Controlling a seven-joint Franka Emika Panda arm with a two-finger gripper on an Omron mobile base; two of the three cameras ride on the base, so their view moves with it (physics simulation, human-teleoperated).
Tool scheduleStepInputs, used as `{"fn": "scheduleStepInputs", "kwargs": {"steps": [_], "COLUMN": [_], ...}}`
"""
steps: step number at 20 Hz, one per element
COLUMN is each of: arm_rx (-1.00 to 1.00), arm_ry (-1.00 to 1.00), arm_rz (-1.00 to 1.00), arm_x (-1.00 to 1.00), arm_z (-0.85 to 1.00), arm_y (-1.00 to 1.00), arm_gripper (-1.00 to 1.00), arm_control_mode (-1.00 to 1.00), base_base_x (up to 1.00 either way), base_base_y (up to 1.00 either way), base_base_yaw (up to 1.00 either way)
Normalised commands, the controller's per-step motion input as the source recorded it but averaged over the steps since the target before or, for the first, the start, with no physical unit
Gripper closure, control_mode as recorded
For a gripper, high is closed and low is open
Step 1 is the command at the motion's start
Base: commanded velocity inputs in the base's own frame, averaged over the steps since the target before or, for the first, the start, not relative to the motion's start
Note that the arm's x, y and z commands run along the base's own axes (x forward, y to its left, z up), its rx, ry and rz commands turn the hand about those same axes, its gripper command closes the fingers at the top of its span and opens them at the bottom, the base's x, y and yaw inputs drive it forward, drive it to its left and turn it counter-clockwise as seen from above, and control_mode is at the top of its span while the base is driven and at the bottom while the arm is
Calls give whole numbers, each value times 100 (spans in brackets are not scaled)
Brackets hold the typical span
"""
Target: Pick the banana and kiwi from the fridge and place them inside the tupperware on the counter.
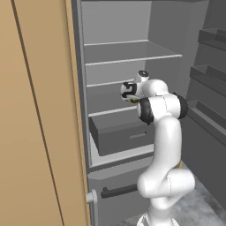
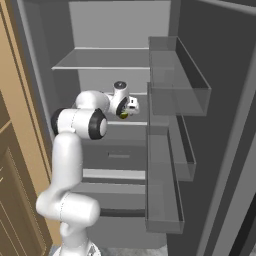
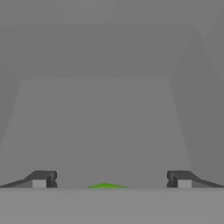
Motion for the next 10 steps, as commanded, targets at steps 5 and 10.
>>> {"fn": "scheduleStepInputs", "kwargs": {"steps": [5, 10], "arm_rx": [0, 0], "arm_ry": [4, 3], "arm_rz": [0, 0], "arm_x": [-10, -17], "arm_z": [-38, -41], "arm_y": [-2, -4], "arm_gripper": [-100, -100], "arm_control_mode": [-100, -100], "base_base_x": [0, 0], "base_base_y": [0, 0], "base_base_yaw": [0, 0]}}
